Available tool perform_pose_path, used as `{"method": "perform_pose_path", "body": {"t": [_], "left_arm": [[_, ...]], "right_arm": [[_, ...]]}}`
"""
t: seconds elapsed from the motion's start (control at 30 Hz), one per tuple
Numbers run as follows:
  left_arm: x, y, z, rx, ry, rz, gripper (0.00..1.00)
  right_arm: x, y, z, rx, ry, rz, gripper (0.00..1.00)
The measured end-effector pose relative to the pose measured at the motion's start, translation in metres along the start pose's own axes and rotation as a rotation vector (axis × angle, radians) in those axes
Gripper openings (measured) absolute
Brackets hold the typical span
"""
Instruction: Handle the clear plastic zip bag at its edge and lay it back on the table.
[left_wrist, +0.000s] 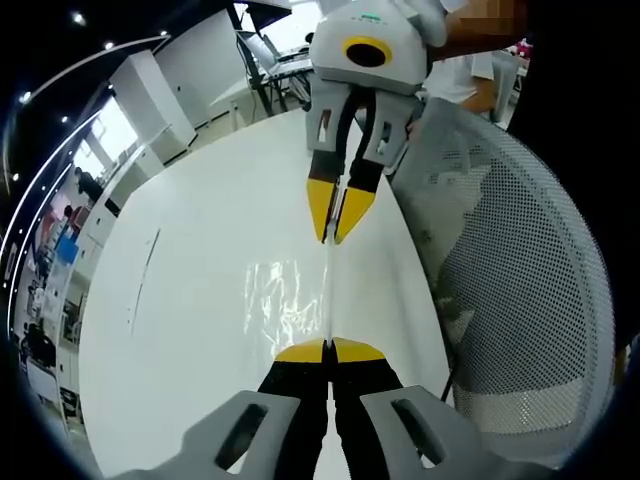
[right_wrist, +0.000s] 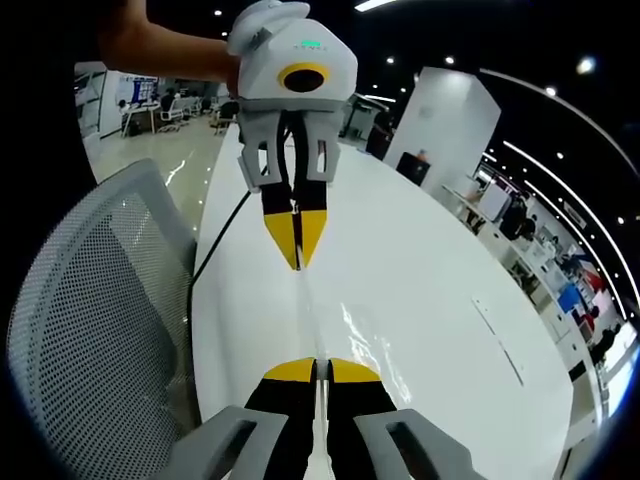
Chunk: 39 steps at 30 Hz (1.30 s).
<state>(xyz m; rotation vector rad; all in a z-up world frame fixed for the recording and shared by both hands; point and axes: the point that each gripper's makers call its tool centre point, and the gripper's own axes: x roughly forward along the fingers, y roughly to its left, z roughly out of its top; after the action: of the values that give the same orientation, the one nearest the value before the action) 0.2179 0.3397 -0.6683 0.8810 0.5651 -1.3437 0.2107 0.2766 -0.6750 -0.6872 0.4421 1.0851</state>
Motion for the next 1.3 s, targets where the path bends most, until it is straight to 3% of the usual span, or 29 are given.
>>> {"method": "perform_pose_path", "body": {"t": [1.3], "left_arm": [[-0.0003,-0.0020,-0.0006,0.000,-0.011,-0.001,0.00]], "right_arm": [[-0.0028,0.0006,-0.0034,0.003,0.008,-0.001,0.00]]}}
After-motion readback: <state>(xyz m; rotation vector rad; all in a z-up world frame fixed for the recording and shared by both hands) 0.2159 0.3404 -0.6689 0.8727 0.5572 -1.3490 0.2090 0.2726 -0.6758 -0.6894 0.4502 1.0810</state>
